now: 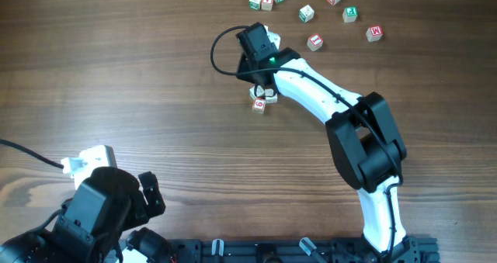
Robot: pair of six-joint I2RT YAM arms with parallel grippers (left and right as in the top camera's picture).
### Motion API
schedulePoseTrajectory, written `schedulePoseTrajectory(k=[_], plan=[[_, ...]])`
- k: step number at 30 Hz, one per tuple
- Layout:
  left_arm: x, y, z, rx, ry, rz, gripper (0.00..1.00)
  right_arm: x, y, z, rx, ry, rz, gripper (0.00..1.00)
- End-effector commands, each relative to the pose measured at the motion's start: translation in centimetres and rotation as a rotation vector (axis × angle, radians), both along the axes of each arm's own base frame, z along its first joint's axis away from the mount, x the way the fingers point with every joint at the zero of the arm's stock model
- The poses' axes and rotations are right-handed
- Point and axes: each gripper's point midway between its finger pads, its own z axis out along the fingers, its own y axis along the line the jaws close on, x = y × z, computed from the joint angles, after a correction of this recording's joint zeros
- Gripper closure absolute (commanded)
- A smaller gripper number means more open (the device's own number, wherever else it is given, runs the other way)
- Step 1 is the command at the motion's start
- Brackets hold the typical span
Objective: Form a circle
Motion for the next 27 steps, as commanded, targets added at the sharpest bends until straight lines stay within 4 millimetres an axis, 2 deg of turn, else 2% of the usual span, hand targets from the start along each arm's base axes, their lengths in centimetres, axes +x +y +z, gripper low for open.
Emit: schedulePoseTrajectory(k=[1,5,8,16,21,27], plan=[[0.0,0.1,0.0,-0.007,0.0,0.015,0.0,0.6,-0.8,2.1,-0.046,-0.052,-0.021,0.95],[0.0,0.1,0.0,-0.007,0.0,0.015,0.0,-0.1,-2.5,3.0,-0.082,-0.033,-0.111,0.95],[0.0,0.1,0.0,-0.007,0.0,0.015,0.0,-0.6,-3.0,3.0,-0.099,-0.014,-0.115,0.95],[0.0,0.1,0.0,-0.007,0.0,0.015,0.0,-1.6,-2.7,3.1,-0.089,0.021,-0.091,0.95],[0.0,0.1,0.0,-0.007,0.0,0.015,0.0,-1.5,-2.6,3.1,-0.098,0.014,-0.07,0.95],[0.0,0.1,0.0,-0.007,0.0,0.015,0.0,-1.8,-2.8,2.1,-0.108,0.034,-0.072,0.95]])
